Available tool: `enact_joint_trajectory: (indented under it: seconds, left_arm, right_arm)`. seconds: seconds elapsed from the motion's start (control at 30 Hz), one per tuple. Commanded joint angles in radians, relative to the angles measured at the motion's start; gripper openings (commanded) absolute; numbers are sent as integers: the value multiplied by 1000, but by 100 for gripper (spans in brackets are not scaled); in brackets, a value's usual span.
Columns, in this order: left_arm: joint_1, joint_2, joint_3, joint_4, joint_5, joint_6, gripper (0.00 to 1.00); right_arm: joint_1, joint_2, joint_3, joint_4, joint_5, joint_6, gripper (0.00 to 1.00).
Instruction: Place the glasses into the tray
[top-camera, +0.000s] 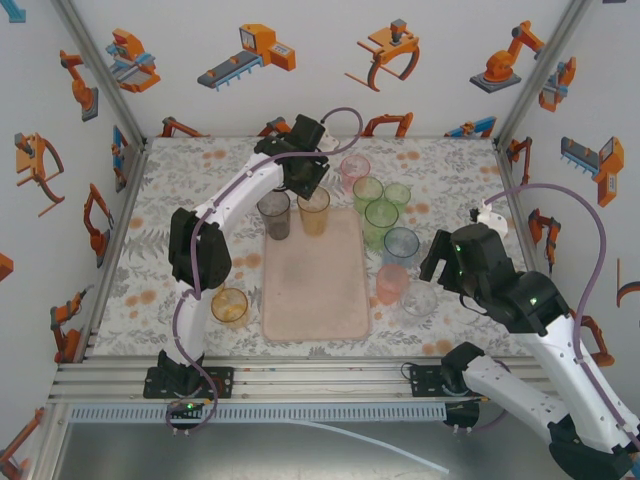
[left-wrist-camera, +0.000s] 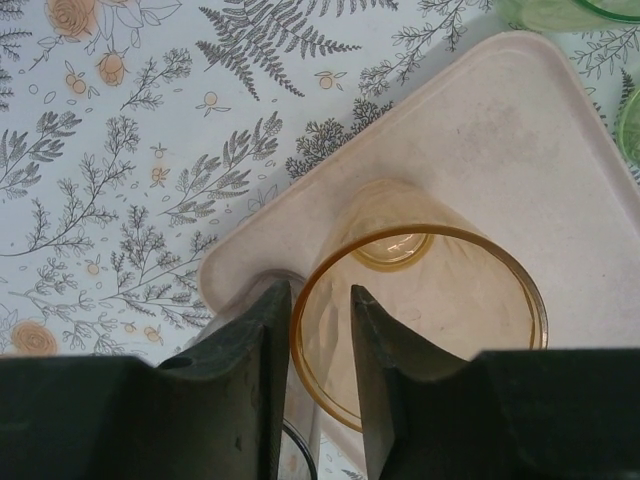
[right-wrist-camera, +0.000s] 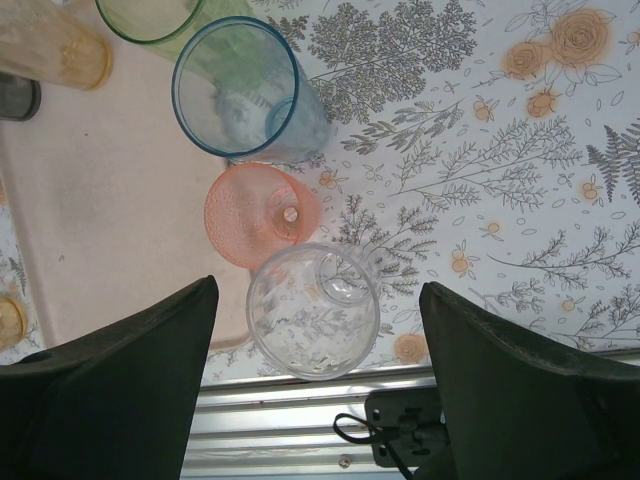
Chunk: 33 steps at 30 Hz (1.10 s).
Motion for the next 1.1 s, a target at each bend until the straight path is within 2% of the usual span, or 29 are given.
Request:
enact_joint_trajectory:
  seconds: [0.0, 0.33, 0.5, 0.77, 0.93, 1.07]
  left_arm:
    - [-1, -21, 19, -18, -8, 23, 37]
    - [-2, -83, 55, -32, -25, 49, 57]
    - [-4, -151, 81, -43, -8, 54, 64]
    - [-19, -310, 75, -63, 57, 65, 82]
    - [-29, -454, -32, -62, 93, 87, 89]
    - [-28, -589, -178, -46, 143, 113, 93]
  right_arm:
    - [7, 1, -12, 2, 21, 10, 75]
    - [6, 12, 15, -12, 30, 16, 77]
    - [5, 29, 63, -101, 50, 30, 75]
    - [5, 29, 104, -254, 21, 68, 70]
    - [5, 65, 114, -282, 11, 55, 70]
    - [5, 127, 116, -287, -56, 43, 69]
